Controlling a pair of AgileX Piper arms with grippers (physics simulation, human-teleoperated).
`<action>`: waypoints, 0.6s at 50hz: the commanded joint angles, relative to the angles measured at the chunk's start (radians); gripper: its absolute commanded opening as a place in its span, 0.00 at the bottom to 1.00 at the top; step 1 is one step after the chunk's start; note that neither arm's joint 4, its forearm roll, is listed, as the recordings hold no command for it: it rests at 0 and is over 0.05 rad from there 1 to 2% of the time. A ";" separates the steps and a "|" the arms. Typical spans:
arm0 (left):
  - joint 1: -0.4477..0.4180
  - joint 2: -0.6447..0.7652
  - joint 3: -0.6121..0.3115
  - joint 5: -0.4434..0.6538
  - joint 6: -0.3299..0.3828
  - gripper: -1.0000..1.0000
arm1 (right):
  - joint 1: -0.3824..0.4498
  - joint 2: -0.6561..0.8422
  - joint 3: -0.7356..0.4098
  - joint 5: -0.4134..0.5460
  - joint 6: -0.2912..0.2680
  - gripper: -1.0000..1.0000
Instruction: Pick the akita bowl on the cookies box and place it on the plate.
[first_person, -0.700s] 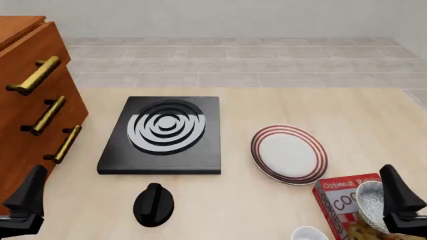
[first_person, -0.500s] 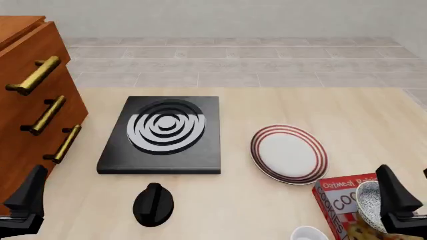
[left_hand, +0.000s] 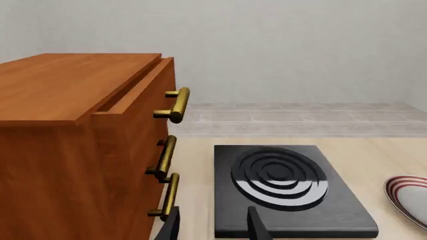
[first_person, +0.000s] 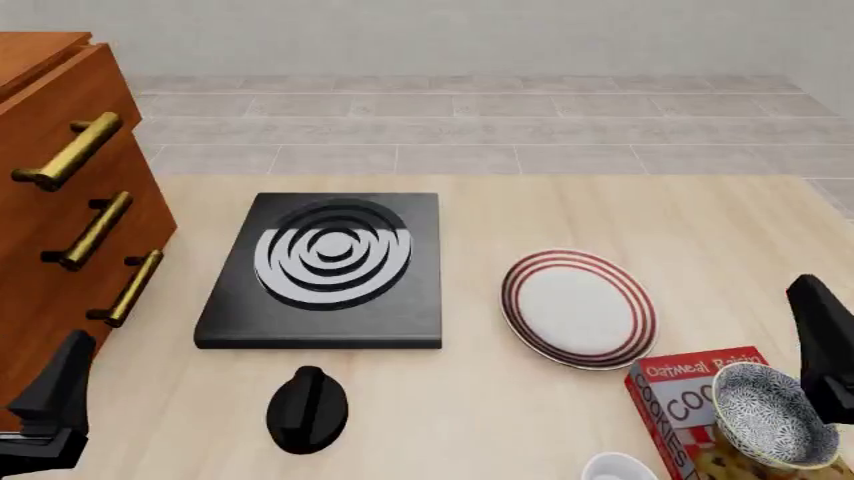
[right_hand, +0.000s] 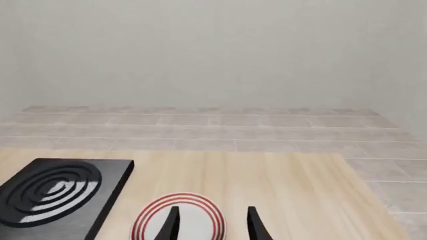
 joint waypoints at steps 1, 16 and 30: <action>0.000 0.000 0.000 0.000 0.000 1.00 | -0.034 0.133 -0.314 0.176 0.024 1.00; 0.000 0.000 0.000 0.000 0.000 1.00 | -0.142 0.303 -0.615 0.475 0.151 1.00; 0.000 0.000 0.000 0.000 0.000 1.00 | -0.187 0.433 -0.628 0.601 0.251 1.00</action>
